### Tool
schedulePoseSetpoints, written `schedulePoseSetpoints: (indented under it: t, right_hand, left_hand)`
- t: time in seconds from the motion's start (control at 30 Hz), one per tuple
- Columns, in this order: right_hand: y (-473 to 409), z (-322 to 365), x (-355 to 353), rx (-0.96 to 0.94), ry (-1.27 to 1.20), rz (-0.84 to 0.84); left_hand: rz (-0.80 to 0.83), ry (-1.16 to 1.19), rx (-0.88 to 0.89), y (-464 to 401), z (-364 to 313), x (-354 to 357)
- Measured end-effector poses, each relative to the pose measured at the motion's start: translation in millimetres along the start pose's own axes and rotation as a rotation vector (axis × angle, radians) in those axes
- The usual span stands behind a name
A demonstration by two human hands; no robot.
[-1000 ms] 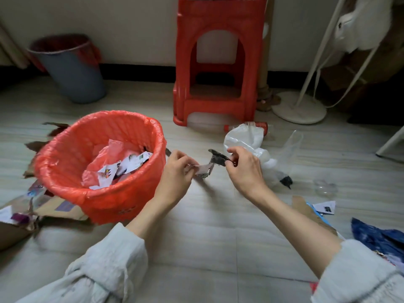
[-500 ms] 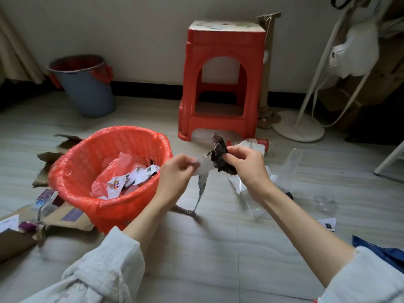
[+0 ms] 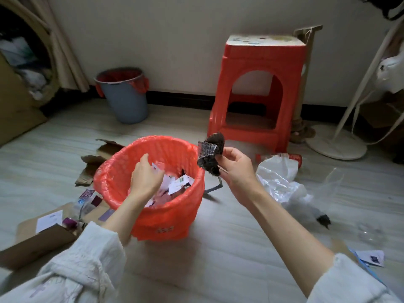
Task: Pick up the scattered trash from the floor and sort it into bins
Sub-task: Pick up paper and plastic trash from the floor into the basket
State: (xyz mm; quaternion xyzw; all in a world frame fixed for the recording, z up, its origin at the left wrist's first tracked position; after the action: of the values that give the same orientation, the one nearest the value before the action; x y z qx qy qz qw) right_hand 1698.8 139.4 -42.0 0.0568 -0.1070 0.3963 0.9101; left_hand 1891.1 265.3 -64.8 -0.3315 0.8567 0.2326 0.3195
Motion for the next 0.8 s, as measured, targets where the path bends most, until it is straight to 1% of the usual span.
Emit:
schedulePoseSetpoints:
  t: [0.03,0.1,0.17,0.23,0.27,0.37,0.47,0.5,0.53,0.57,0.63,0.67,0.7,0.73,0.8]
  right_hand:
    - [-1,-3,0,0.009,-0.029,-0.007]
    - [-3,-3,-1,0.002,-0.067,-0.011]
    - [-5,0,-1,-0.015,-0.090,0.007]
    - [-5,3,2,-0.025,-0.101,0.039]
    - [-4,4,3,-0.027,-0.105,0.053]
    - [0,5,2,-0.029,-0.106,0.084]
    - [1,5,-5,-0.022,-0.087,0.066]
    - [0,3,-6,-0.013,-0.088,0.054]
    - [-2,1,-5,-0.001,-0.091,0.048]
    - [-4,-1,-2,0.010,-0.104,0.052]
    - [-10,-6,9,0.022,-0.127,0.072]
    - [-11,-6,15,0.022,-0.126,0.080]
    - [-14,-7,21,0.021,-0.126,0.093]
    - [-16,-8,28,0.019,-0.121,0.107]
    - [-20,-9,36,0.013,-0.105,0.135]
  left_hand:
    - [-0.006,-0.060,0.045,2,-1,0]
    - [-0.025,-0.109,0.231,11,-19,5]
    - [0.054,-0.129,0.415,18,-42,23]
    - [0.115,-0.073,0.505,21,-60,39]
    - [0.113,-0.015,0.540,21,-67,41]
    - [0.036,0.160,0.653,22,-82,33]
    - [-0.074,0.184,0.683,23,-86,15]
    - [-0.091,0.155,0.694,23,-87,11]
    - [-0.070,0.114,0.705,21,-89,9]
    - [-0.002,0.070,0.704,19,-90,10]
    - [0.200,0.013,0.659,13,-86,19]
    - [0.252,0.001,0.653,12,-83,21]
    - [0.243,0.006,0.669,13,-81,19]
    - [0.188,0.020,0.693,15,-79,12]
    - [0.029,0.069,0.710,20,-73,-7]
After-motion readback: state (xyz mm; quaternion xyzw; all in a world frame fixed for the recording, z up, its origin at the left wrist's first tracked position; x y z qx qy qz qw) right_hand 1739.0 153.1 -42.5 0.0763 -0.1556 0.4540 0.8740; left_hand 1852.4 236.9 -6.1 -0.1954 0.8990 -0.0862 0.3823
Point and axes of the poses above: each hand's wrist, its own y-axis away from the middle knuckle, its own x-axis out of the palm, z = x × y, the point moved 8 cm from there along -y, towards the middle knuckle, and after that the axes turned 15 degrees about z, right-handed, at the moved point
